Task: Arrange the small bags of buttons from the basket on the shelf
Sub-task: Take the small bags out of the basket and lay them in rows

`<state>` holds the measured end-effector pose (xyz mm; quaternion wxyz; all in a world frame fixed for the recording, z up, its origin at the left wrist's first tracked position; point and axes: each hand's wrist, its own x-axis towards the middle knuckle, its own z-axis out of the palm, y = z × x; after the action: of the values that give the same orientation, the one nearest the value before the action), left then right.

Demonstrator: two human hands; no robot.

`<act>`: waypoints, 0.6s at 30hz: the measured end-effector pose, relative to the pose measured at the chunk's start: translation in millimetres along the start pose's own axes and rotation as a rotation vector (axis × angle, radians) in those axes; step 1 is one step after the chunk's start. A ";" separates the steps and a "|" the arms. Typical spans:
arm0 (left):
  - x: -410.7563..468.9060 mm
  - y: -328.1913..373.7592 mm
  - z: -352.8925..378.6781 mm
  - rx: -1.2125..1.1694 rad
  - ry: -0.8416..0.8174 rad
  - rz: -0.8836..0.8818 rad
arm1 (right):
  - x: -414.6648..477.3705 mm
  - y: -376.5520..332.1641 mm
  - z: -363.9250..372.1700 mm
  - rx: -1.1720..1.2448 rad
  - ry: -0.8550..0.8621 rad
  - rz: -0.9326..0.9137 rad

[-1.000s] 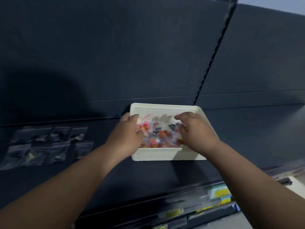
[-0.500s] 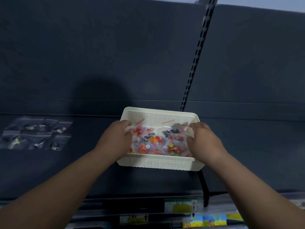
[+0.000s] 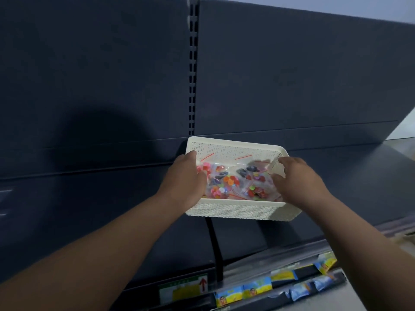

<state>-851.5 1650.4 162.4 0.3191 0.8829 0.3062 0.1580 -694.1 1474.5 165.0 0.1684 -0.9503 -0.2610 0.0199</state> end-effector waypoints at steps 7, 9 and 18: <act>21.2 12.8 38.4 0.070 -0.162 0.042 | 27.7 46.8 -0.6 -0.031 -0.084 0.012; 25.6 11.1 39.8 0.237 -0.134 0.087 | 30.1 44.0 2.6 -0.153 -0.026 -0.070; 60.1 34.6 50.3 0.318 -0.304 0.179 | 64.1 1.0 28.6 0.179 -0.349 -0.226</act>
<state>-766.6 1644.5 152.7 0.2033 0.9593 0.1960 0.0010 -642.0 1514.8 140.9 0.2056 -0.8783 -0.3884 0.1882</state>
